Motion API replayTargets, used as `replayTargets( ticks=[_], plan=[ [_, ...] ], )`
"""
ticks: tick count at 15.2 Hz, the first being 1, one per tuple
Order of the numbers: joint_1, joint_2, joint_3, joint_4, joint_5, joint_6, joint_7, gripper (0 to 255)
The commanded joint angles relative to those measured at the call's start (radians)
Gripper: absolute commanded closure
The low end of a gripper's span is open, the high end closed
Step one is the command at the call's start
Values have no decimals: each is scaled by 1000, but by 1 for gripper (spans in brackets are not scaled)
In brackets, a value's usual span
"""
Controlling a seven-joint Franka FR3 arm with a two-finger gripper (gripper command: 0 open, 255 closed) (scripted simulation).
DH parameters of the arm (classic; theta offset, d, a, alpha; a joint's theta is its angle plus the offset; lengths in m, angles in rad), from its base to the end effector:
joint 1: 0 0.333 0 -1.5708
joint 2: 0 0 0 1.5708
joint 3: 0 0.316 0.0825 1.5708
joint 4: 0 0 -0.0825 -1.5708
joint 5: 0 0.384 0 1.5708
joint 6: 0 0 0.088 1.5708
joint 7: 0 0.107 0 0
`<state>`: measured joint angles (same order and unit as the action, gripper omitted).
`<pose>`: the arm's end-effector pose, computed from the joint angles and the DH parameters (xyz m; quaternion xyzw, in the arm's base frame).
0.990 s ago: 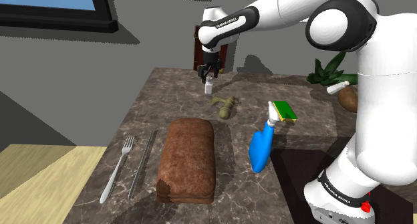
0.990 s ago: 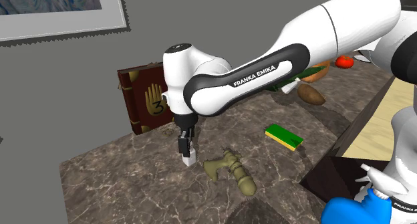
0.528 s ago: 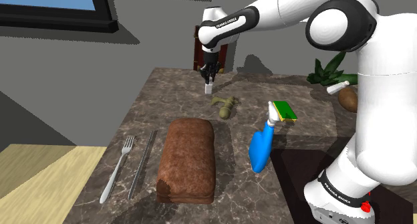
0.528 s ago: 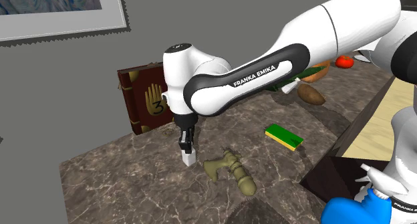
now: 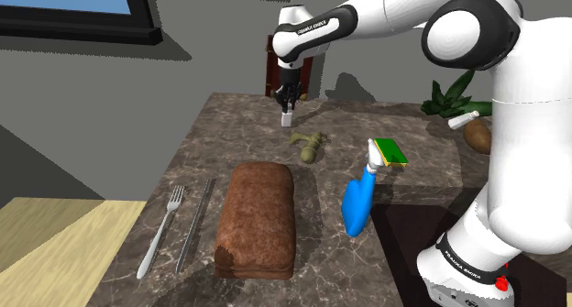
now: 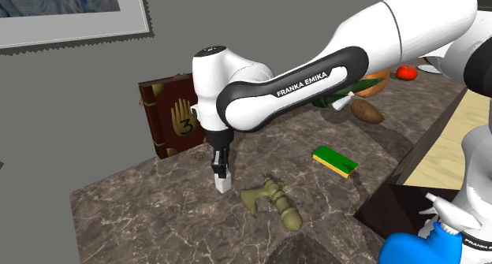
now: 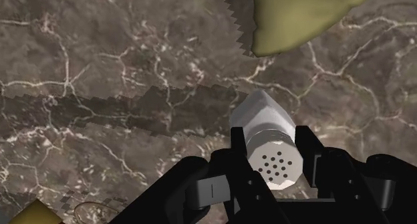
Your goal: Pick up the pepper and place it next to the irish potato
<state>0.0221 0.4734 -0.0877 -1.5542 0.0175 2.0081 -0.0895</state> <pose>0.6834 -0.0356 0.3736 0.9998 0.0128 -0.0097 0.0114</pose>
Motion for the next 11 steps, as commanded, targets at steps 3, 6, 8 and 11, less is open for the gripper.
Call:
replayTargets(
  ticks=[3, 6, 8, 11],
  plan=[
    [2, -14, 0, 33, -1, -47, 3, 255],
    [2, -24, -1, 59, -2, -83, 3, 255],
    [2, -29, -1, 77, -3, -107, 3, 255],
    [2, -36, -1, 107, -3, -144, 2, 255]
  ],
)
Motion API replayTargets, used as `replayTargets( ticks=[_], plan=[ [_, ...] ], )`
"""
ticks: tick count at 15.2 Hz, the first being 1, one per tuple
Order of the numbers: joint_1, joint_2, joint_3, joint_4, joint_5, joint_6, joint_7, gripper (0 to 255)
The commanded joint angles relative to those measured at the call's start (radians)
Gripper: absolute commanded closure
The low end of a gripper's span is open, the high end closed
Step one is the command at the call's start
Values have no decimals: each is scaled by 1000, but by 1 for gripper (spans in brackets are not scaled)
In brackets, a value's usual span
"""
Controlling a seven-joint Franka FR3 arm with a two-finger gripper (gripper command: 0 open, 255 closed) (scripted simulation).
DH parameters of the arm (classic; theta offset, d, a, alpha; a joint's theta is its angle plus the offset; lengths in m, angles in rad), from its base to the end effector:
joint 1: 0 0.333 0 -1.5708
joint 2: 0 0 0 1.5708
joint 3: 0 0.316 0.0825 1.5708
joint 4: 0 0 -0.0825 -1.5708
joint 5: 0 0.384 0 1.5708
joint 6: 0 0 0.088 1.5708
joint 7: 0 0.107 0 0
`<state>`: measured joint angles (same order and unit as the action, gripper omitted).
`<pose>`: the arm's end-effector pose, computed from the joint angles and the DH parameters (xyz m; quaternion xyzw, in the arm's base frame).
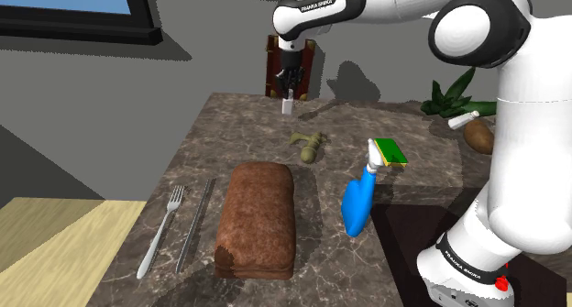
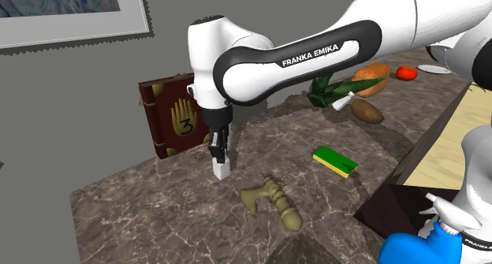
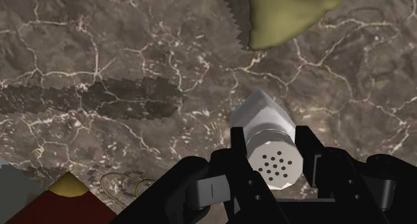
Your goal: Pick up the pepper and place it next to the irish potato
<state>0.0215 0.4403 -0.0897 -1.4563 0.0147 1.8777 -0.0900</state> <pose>0.6844 -0.0360 0.4313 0.9998 0.0127 -0.0095 0.0114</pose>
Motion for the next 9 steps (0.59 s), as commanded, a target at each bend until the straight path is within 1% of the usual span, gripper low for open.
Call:
replayTargets(
  ticks=[1, 9],
  plan=[
    [2, -5, 1, 20, -1, -26, 3, 255],
    [0, -11, 0, 119, -1, -130, 2, 255]
  ],
)
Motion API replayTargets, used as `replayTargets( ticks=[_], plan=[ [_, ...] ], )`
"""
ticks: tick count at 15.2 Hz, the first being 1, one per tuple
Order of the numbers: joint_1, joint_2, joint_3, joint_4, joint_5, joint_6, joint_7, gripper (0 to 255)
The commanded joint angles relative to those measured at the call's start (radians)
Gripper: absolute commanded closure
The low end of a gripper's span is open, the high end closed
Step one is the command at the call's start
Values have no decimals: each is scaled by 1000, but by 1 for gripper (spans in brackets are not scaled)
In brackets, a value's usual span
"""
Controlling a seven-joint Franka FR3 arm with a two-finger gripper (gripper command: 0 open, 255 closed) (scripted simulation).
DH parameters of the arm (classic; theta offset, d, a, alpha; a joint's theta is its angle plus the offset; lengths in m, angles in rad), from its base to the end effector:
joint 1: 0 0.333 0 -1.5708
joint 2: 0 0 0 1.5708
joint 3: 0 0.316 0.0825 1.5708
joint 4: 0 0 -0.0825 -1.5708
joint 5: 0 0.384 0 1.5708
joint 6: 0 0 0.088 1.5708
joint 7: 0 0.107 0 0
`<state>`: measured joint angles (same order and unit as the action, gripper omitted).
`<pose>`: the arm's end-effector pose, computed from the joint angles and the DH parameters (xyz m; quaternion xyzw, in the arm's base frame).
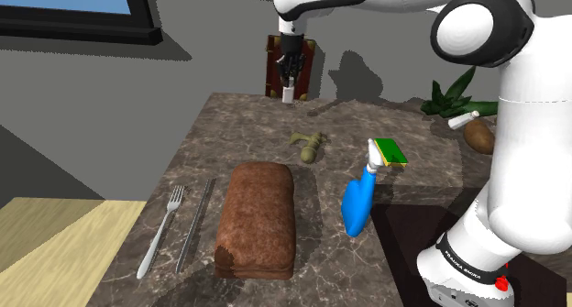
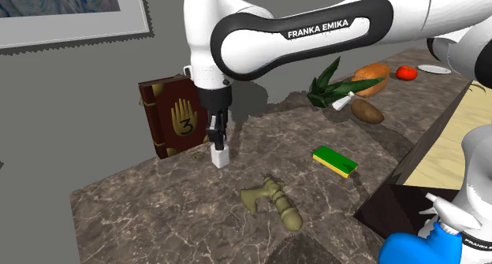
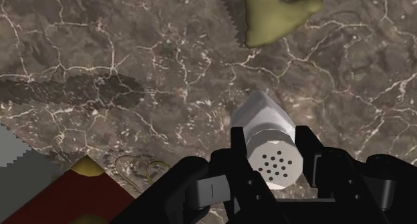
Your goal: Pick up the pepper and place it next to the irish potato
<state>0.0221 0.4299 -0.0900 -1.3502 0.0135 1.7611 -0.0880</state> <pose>0.6844 -0.0343 0.4790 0.9998 0.0126 -0.0096 0.0114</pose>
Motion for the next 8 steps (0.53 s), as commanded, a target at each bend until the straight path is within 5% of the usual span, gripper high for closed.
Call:
replayTargets(
  ticks=[1, 8],
  plan=[
    [0, 0, 0, 27, 0, -27, 0, 255],
    [-3, 13, -1, 141, 1, -129, -2, 255]
  ],
)
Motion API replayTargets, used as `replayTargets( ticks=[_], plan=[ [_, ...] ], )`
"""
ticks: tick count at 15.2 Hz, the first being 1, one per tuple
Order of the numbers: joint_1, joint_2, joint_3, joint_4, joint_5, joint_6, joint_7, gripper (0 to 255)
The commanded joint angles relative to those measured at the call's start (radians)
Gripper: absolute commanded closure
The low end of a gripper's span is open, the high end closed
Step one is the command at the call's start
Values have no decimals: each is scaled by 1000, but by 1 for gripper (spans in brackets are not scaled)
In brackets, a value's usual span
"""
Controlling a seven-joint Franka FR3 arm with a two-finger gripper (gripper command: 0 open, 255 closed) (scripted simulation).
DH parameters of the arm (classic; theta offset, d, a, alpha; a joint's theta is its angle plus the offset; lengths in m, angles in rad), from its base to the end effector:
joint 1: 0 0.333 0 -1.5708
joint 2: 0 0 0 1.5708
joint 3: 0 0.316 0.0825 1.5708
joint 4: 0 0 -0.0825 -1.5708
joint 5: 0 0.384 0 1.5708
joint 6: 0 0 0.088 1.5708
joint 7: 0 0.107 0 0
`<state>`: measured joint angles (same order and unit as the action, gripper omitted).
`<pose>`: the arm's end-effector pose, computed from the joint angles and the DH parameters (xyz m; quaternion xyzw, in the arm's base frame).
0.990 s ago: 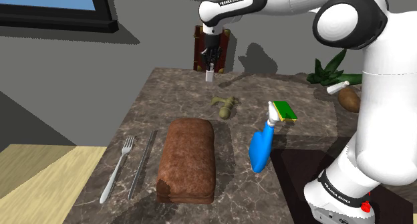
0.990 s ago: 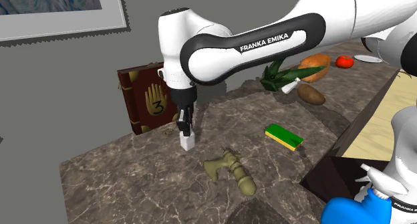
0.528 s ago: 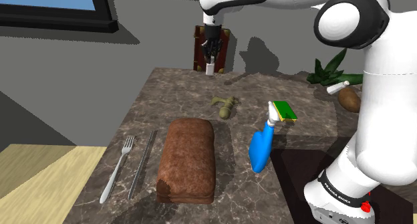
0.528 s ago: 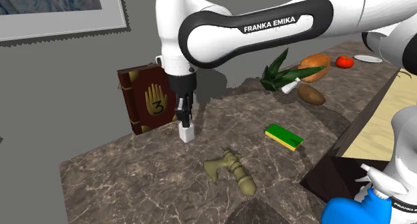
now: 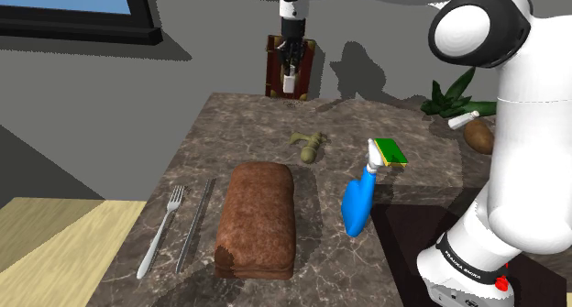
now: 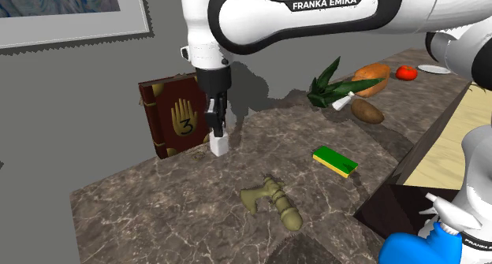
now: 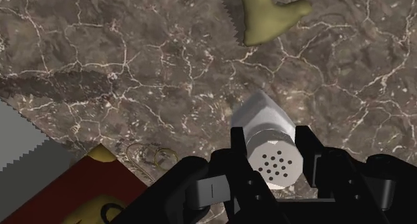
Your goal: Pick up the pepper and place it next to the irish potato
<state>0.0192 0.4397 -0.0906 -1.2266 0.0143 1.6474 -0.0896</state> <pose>0.6841 -0.0343 0.5216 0.9998 0.0126 -0.0095 0.0114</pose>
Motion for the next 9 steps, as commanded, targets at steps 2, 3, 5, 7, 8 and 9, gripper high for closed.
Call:
replayTargets(
  ticks=[2, 3, 5, 7, 8, 9],
  plan=[
    [-1, 7, 0, 37, 0, -31, 0, 255],
    [-7, -39, -4, -33, -2, -6, -12, 255],
    [-18, -122, -13, -156, -7, 34, -35, 255],
    [-31, -197, -23, -263, -12, 67, -58, 255],
    [-38, -232, -28, -311, -15, 81, -71, 255],
    [-44, -266, -34, -357, -19, 93, -83, 255]
  ],
)
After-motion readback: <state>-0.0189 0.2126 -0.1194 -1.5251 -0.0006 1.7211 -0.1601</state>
